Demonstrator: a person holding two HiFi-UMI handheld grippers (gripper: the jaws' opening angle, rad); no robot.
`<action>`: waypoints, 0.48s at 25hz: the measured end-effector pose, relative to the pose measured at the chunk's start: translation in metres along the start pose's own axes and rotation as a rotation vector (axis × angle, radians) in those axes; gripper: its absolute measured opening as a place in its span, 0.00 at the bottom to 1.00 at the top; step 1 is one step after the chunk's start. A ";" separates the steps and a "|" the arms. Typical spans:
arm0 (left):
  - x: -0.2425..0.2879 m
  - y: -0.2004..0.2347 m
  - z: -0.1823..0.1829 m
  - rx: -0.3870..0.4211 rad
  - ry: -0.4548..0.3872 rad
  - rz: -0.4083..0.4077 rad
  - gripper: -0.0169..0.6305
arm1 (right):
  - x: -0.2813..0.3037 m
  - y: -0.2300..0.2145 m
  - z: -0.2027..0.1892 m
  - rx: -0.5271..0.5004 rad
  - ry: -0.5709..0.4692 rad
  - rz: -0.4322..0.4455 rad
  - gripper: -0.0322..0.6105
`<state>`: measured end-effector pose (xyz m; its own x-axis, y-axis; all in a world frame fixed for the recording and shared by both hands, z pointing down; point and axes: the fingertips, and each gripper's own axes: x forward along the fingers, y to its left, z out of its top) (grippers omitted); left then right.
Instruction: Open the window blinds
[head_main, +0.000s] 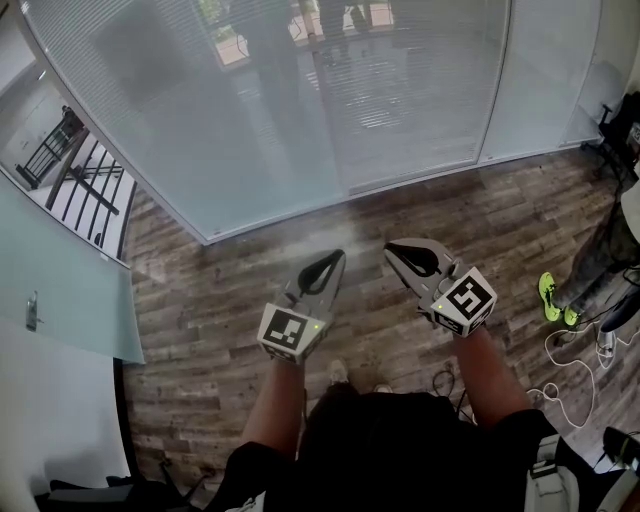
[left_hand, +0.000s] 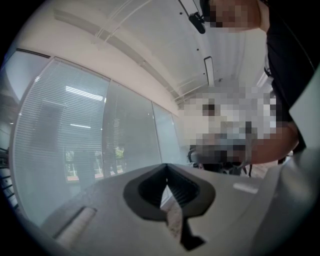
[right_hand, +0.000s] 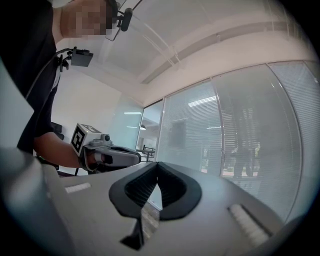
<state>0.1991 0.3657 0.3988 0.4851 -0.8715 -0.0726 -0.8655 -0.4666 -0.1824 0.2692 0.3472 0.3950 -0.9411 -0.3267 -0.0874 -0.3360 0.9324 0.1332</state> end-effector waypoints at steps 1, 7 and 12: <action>-0.001 0.004 0.000 0.001 -0.005 0.009 0.03 | 0.003 -0.001 0.000 0.004 0.006 -0.003 0.06; 0.000 0.029 -0.009 -0.003 0.012 0.007 0.03 | 0.027 -0.003 -0.004 -0.009 0.016 0.007 0.06; 0.005 0.061 -0.009 -0.007 0.008 0.001 0.03 | 0.055 -0.016 -0.002 0.010 0.006 -0.015 0.06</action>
<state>0.1477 0.3319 0.3963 0.4833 -0.8730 -0.0652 -0.8668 -0.4669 -0.1750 0.2229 0.3136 0.3902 -0.9361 -0.3417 -0.0836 -0.3499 0.9289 0.1215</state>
